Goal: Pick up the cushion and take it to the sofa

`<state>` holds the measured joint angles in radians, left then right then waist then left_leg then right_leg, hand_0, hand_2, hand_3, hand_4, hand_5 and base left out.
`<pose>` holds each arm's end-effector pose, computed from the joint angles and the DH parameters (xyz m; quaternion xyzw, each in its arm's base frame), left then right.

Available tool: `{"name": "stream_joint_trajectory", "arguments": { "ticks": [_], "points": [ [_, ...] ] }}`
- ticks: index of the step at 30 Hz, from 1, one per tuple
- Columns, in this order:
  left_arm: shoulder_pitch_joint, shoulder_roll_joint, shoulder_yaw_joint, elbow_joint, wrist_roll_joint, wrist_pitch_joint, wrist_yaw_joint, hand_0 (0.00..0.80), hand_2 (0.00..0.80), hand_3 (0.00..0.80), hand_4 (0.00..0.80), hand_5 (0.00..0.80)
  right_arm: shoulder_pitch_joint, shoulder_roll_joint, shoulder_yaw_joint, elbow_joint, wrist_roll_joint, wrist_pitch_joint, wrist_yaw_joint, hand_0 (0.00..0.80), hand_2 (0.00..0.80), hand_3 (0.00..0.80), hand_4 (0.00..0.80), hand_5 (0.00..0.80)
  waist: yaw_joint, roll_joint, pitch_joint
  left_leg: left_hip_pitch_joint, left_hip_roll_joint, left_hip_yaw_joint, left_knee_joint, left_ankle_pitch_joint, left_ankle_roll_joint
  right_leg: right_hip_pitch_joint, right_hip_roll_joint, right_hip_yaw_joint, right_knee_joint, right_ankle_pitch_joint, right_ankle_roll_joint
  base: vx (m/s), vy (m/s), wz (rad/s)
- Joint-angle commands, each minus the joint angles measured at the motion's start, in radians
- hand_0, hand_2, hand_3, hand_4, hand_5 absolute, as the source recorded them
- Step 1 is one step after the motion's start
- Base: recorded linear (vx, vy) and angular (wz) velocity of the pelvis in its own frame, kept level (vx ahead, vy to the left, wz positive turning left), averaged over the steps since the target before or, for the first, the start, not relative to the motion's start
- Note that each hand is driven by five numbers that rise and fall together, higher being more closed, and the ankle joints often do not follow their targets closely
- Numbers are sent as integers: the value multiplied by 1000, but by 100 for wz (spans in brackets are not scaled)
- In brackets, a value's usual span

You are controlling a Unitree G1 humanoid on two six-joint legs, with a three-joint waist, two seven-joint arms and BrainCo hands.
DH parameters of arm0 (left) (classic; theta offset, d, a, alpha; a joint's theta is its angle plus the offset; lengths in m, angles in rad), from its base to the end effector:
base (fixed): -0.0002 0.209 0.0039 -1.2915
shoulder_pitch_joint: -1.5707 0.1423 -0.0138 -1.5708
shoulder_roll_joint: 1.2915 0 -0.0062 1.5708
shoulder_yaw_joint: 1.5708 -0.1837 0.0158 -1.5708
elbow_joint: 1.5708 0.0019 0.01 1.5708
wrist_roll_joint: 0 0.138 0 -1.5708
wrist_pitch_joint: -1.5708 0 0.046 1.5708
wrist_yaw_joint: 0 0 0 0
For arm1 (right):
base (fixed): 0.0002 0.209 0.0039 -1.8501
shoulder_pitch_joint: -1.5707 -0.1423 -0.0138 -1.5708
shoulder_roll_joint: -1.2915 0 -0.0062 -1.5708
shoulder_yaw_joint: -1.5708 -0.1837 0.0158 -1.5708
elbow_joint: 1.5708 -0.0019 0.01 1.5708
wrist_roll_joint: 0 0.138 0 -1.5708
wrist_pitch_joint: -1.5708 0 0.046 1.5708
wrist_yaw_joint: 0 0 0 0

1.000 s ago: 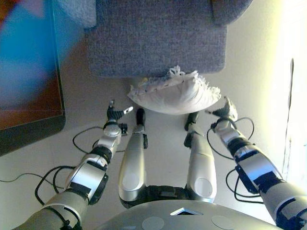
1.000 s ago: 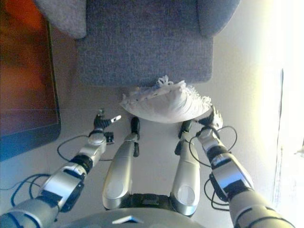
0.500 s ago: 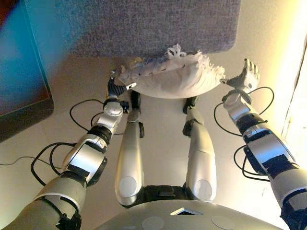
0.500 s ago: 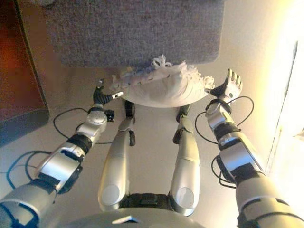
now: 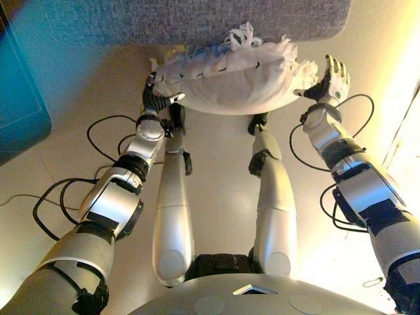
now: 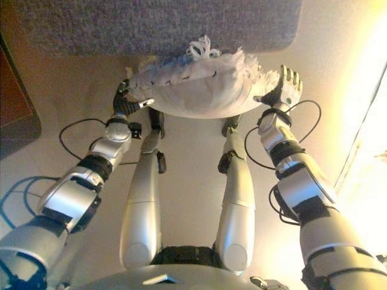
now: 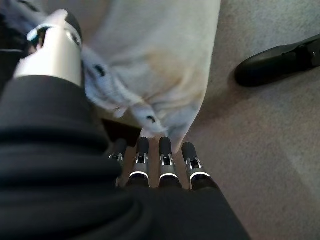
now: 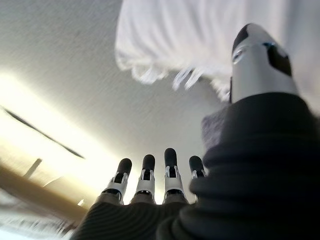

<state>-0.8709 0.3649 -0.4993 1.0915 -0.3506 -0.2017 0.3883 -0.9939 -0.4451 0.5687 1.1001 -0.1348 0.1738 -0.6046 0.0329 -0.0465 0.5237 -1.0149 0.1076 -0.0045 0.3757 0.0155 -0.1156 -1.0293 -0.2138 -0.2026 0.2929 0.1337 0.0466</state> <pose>0.3387 0.1755 0.0876 0.1918 0.0081 0.1095 0.9753 0.3531 -0.1981 0.1182 -0.5003 0.0059 -0.2344 0.8335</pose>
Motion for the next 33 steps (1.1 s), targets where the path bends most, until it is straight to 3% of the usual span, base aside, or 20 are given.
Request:
{"name": "stream_joint_trajectory", "arguments": {
  "ticks": [1,9,18,19,20,21,22,27,33],
  "points": [
    [-8,20,23,22,-43,-20,-15,0,0,0,0,0,-2,-58,35,3,35,-39,42,0,0,0,0,0,-2,26,-4,-48,-19,-43,-2,19,36,-15,-13,59,55,-43,86,-7,4,3],
    [-25,20,20,34,-66,-33,-26,0,0,0,0,0,-9,-46,50,0,16,-73,4,0,0,0,0,0,-5,33,-4,-95,-24,-52,16,16,32,-68,-18,65,71,-34,89,0,1,1],
    [-78,54,21,39,-83,-48,-38,0,0,0,0,0,-84,-72,90,0,-32,-78,39,0,0,0,0,0,0,46,-4,-197,-25,-60,57,14,30,-175,-23,76,129,-39,88,-10,-8,2],
    [-87,57,18,37,-87,-51,-35,0,0,0,0,0,-97,-76,96,2,-13,-50,53,0,0,0,0,0,0,48,-4,-211,-25,-60,60,14,30,-189,-23,78,135,-41,88,-19,-30,3],
    [-105,59,11,37,-91,-45,-34,0,0,0,0,0,-125,-80,104,6,14,-131,83,0,0,0,0,0,1,50,-4,-230,-25,-60,75,9,29,-207,-19,84,146,-44,87,-20,-56,2],
    [-128,80,5,26,-101,-31,-40,0,0,0,0,0,-144,-114,101,-2,20,-154,117,0,0,0,0,0,1,47,-4,-258,-27,-67,98,3,28,-230,-22,84,166,-43,89,-17,-61,3],
    [-147,96,5,14,-106,-16,-46,0,0,0,0,0,-171,-131,116,-4,4,-99,125,0,0,0,0,0,3,44,-4,-273,-26,-69,108,1,28,-245,-29,79,181,-44,90,-25,-61,4],
    [-202,218,-16,-56,-196,-8,-97,0,0,0,0,0,-168,-302,146,-41,154,-313,218,0,0,0,0,0,-5,4,-4,-380,-27,-89,180,-29,22,-327,-33,66,225,-44,107,-19,-75,2],
    [-185,251,-1,-206,-382,28,-267,0,0,0,0,0,-150,-394,131,-253,276,-363,340,0,0,0,0,0,-14,-9,-4,-474,-33,-93,219,-46,19,-410,-44,60,249,-55,104,8,-13,-8]
  ]
}}
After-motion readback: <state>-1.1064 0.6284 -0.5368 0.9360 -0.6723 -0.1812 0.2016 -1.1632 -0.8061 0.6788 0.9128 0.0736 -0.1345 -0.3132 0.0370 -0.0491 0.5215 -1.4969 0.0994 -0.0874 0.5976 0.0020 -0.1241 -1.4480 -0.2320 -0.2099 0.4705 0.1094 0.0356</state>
